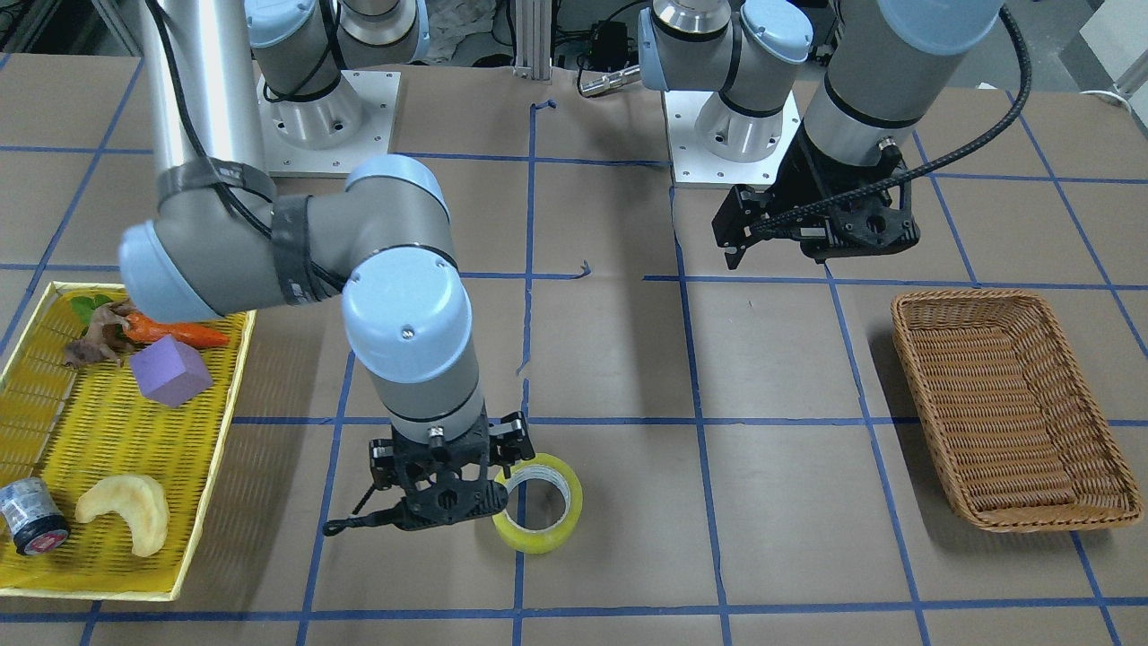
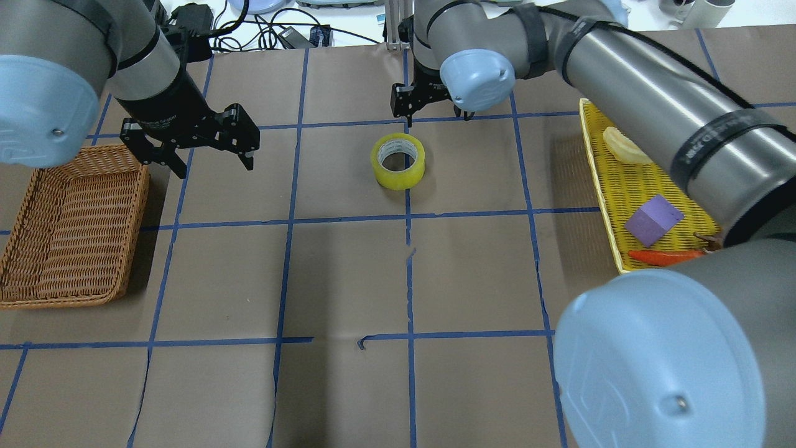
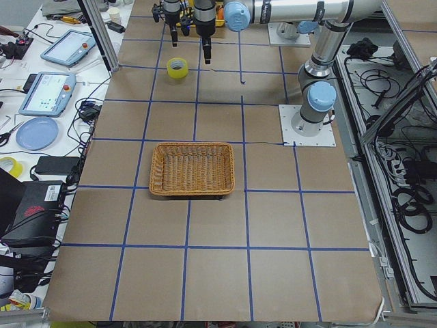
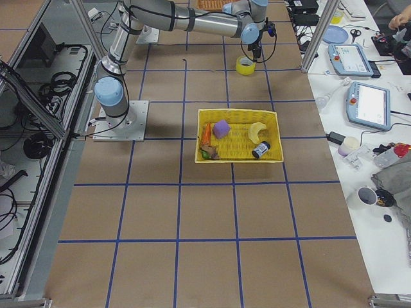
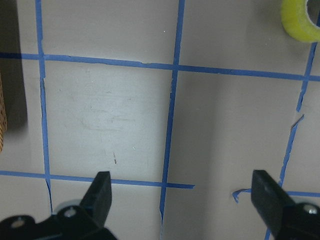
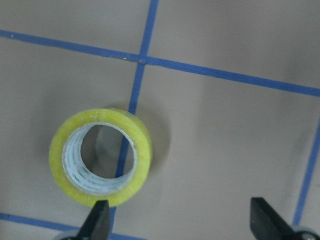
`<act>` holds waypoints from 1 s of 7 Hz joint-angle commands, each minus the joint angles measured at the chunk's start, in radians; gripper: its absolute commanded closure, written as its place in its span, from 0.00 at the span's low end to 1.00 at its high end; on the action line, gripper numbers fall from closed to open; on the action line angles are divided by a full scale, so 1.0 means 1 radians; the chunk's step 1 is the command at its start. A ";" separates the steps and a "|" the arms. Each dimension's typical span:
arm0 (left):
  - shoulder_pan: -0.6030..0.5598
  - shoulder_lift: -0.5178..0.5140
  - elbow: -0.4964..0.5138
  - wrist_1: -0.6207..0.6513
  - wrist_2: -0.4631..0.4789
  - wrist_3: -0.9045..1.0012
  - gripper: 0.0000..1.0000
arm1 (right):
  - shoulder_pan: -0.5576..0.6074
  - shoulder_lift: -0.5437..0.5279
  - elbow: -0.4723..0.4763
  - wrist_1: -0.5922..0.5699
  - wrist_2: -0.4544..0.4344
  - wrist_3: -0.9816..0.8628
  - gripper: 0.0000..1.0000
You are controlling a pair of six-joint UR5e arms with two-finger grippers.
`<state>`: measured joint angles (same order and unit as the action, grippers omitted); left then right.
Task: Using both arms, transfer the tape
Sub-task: 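Open the right gripper and raise it away while the left arm moves toward the tape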
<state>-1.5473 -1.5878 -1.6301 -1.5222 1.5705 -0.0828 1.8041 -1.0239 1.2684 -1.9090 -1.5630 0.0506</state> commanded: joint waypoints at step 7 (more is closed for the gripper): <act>-0.072 -0.323 0.007 0.664 -0.161 -0.180 0.00 | -0.143 -0.344 0.011 0.403 0.000 -0.006 0.00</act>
<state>-1.5805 -1.8376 -1.6253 -0.9705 1.4262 -0.2105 1.6734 -1.3535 1.2801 -1.5231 -1.5604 0.0445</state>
